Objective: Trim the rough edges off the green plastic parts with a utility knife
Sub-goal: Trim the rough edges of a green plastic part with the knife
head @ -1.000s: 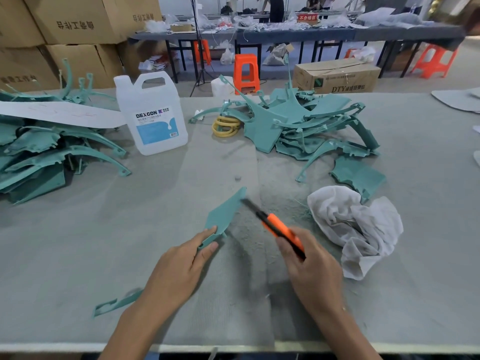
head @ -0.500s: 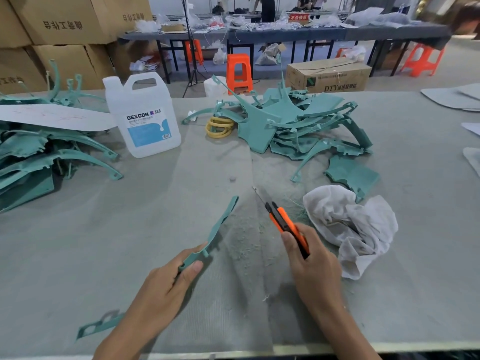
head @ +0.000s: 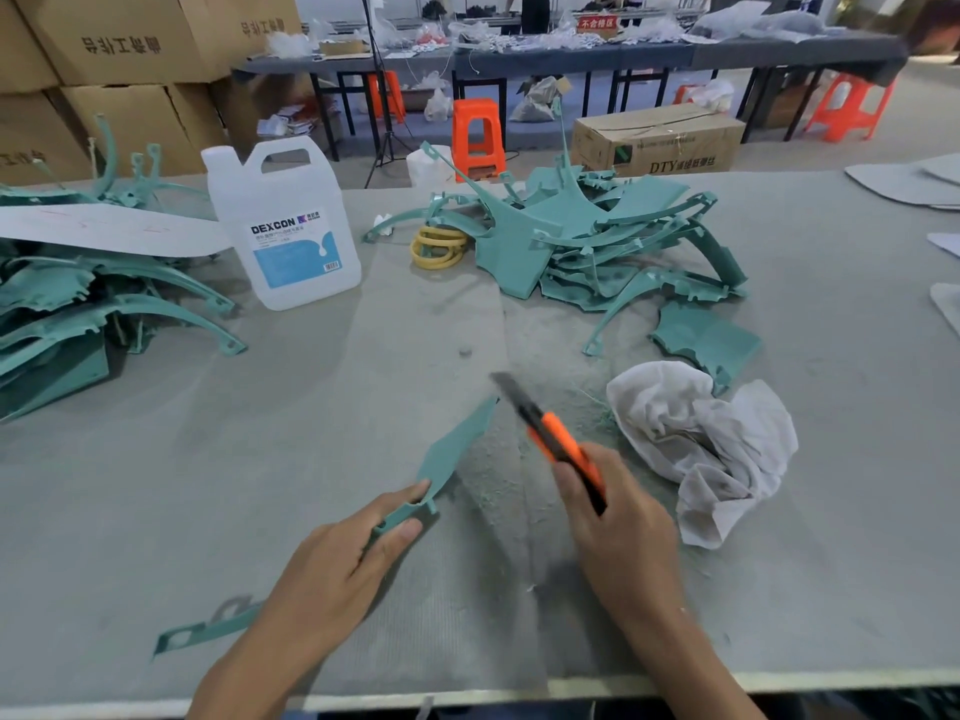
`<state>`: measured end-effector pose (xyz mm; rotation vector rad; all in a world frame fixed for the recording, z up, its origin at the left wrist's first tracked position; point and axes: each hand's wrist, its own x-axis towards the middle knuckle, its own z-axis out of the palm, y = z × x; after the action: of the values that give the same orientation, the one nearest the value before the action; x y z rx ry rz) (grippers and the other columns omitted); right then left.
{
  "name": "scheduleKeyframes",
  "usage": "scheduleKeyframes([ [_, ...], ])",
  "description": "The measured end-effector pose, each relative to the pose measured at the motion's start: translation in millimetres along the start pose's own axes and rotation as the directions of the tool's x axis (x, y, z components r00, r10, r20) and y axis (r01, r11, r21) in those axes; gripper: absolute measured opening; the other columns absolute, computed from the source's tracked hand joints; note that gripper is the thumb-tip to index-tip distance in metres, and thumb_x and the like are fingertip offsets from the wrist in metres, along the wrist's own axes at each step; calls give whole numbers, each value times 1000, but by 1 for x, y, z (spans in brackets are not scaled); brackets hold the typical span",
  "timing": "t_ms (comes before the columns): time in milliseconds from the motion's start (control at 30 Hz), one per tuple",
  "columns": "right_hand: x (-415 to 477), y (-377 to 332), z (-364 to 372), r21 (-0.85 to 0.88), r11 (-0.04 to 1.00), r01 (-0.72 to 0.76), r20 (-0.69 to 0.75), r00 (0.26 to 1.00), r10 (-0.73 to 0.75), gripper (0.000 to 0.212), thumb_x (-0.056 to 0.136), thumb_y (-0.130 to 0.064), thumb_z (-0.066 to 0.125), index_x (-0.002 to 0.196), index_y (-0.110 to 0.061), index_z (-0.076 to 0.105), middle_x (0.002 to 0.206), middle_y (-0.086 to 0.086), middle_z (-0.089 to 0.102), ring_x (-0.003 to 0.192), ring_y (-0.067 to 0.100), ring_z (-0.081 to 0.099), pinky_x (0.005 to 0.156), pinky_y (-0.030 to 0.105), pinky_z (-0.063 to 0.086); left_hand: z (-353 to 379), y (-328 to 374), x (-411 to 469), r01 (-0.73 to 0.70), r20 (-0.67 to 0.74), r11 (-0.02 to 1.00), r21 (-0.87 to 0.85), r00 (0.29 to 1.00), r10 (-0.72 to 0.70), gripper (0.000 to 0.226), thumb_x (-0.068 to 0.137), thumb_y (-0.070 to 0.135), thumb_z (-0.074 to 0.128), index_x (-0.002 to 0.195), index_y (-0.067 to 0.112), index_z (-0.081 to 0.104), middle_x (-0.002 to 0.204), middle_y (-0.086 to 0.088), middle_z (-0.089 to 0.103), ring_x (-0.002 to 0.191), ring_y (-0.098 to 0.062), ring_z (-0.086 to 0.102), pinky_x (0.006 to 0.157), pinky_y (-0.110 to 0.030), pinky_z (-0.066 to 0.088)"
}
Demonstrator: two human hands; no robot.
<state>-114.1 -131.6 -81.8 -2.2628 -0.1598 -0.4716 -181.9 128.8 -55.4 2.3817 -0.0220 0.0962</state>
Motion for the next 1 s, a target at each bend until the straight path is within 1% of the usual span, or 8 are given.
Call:
scheduleKeyframes([
  [67,7,1,-2,78,988,-135,-49,989,139,21,97,-58,47,107,-41,53,75,-22,59,75,13,63,62,34,41,-1,7,-1,4,-6,1000,4,1000,-4,41,84,70,41,123,64,52,72,30,65,60,2,56,58,-12,40],
  [167,4,-3,-9,239,958,-161,-36,984,174,28,90,-68,50,100,-42,52,73,-19,62,70,3,60,63,26,46,-3,15,2,2,-79,998,64,997,3,52,79,75,45,119,51,68,90,21,73,70,12,58,61,-7,39],
  [300,-2,-28,-3,557,781,-283,136,958,251,45,74,-75,68,96,-36,65,60,-12,50,53,7,45,53,26,42,0,32,8,-138,-184,929,344,960,211,44,88,67,48,103,37,76,101,22,74,87,-2,66,66,-17,48],
  [433,1,-44,20,650,628,-427,315,904,289,29,75,-50,82,74,-31,59,60,-1,49,52,16,44,46,29,37,11,47,8,-284,-133,833,475,912,387,35,86,53,56,95,29,79,94,15,75,78,-11,71,61,-22,54],
  [600,15,-34,37,628,639,-444,222,890,399,16,76,-33,72,75,-24,59,59,-6,52,53,17,49,51,37,44,16,59,-15,-247,-45,802,544,946,322,47,78,48,79,116,20,75,117,2,72,100,-20,71,91,-30,46],
  [733,45,-19,40,599,644,-476,248,875,416,15,84,-25,74,81,-20,61,66,-7,60,67,18,60,65,46,56,-2,84,-39,-297,-90,837,459,922,377,47,88,54,51,118,26,74,125,7,69,111,-10,60,97,-28,40],
  [833,59,-8,37,562,709,-425,188,901,392,11,89,-27,69,86,-21,60,68,-10,54,65,13,51,66,40,46,-30,87,-46,-302,-196,888,347,902,384,41,90,51,52,119,31,73,129,13,67,116,-3,55,104,-20,37],
  [1000,44,7,12,378,888,-261,33,963,269,17,93,-39,65,87,-34,50,64,-19,53,51,1,46,48,18,39,-62,57,-20,-93,-370,996,-6,925,85,19,99,51,54,107,46,71,113,36,65,110,15,57,85,-1,39],
])
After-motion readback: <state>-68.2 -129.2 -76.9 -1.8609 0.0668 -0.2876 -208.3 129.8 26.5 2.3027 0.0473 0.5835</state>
